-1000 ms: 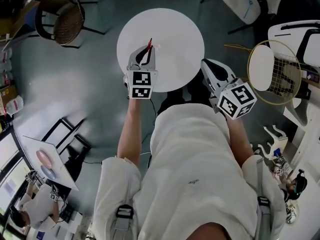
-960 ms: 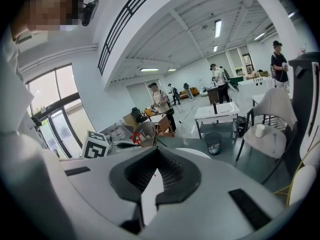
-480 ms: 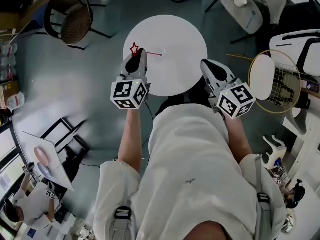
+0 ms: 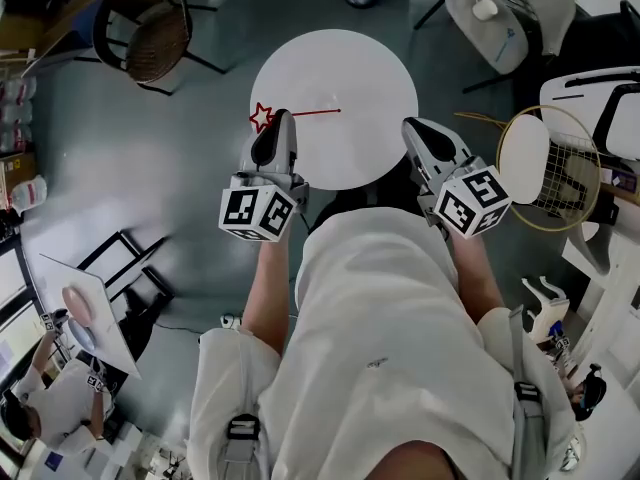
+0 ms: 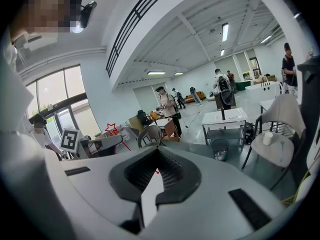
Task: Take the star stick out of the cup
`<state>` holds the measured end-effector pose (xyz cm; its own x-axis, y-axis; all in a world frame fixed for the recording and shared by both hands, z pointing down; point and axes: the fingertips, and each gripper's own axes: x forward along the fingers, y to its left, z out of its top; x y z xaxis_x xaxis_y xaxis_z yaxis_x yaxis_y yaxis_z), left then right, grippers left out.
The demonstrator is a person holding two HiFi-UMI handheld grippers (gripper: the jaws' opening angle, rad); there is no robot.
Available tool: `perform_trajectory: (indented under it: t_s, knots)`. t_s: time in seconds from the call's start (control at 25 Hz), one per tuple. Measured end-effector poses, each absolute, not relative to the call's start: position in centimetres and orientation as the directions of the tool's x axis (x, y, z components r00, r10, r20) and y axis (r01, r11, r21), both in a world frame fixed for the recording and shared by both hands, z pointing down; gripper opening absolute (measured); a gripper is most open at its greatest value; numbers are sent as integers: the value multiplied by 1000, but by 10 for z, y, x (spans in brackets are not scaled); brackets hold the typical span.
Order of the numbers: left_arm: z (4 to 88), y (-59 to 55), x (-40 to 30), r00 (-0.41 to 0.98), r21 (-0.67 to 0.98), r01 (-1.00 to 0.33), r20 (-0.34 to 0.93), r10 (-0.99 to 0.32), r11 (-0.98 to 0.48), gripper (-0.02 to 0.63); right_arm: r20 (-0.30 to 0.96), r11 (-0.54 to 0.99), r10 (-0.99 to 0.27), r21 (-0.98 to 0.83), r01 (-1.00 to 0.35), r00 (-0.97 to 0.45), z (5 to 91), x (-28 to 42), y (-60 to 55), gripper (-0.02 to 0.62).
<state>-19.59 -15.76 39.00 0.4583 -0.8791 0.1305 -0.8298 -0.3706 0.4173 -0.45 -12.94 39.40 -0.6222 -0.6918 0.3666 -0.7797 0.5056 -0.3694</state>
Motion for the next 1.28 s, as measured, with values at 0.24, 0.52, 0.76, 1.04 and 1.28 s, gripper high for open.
perform_trajectory:
  t_s: [0.24,0.52,0.76,1.04,1.28]
  knots:
    - [392,-136,-194,446,454,-820,124,-887,-349,18,369,516,-679,-375,-770,-635,397,-6,-116,7]
    - [387,-111,-189,408,489,-816,105,-907,-310,18,355,548,-663,-369,-751,-659,389,6,-105,7]
    - [387,-88,-168,373,534,-805,115,-921,-259,18,352,556,-660,-365,-747,-663,383,34,-88,6]
    - [391,-52,-120,379,557,-793,132,-916,-248,18,353,538,-665,-384,-750,-658,390,85,-51,8]
    - [394,-16,-75,371,553,-800,154,-916,-231,18,362,533,-651,-408,-741,-667,402,127,-15,7]
